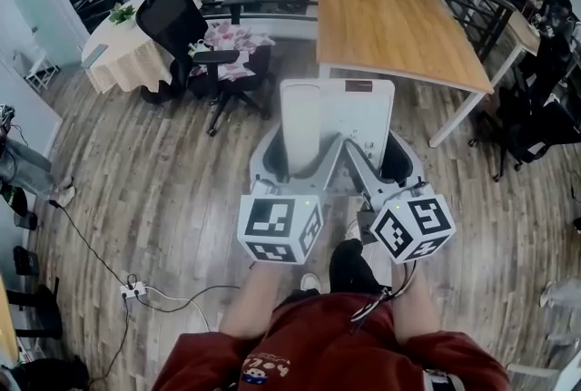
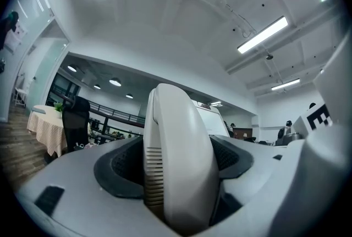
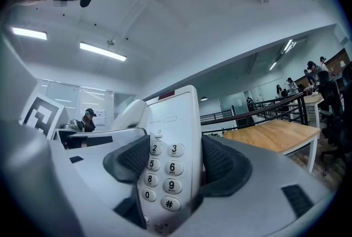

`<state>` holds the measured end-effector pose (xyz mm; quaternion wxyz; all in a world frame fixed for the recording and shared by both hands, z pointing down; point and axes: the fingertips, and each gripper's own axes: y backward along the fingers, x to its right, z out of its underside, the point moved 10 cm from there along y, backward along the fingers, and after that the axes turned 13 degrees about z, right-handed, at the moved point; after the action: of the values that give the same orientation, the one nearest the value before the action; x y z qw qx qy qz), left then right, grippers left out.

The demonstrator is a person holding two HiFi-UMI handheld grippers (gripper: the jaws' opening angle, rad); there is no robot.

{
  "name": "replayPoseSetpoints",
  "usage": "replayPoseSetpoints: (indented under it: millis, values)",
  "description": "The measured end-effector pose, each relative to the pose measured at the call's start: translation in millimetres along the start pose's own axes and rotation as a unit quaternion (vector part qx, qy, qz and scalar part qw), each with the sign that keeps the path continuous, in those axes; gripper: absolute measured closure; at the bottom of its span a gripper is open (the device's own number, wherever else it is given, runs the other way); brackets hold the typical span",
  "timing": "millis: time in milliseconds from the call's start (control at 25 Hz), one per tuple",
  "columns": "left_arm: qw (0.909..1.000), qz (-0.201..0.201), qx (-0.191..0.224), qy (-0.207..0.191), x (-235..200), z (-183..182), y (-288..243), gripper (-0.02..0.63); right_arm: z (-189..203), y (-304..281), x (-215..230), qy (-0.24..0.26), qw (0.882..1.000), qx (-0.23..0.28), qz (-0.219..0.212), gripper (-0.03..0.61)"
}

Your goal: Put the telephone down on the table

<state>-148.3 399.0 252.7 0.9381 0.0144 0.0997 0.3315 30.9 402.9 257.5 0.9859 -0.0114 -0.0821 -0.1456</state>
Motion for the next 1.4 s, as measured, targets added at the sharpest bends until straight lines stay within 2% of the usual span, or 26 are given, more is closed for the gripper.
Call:
replayPoseSetpoints:
  millis: [320,600,1400]
  values:
    - [1.0000,0.001,-0.009,-0.004,-1,10,-18,0.235,10,-9,18,-0.011,1.000,0.004,0.004,0.292]
    - [0.9997,0.008,-0.021,-0.010,-11,20,-63,0.235,16,-39,50,-0.024,1.000,0.005,0.014,0.292]
    - [0.9993,0.000,-0.037,0.003,-82,21,-241,0.236,-4,-198,155,-0.027,1.000,-0.008,0.013,0.291]
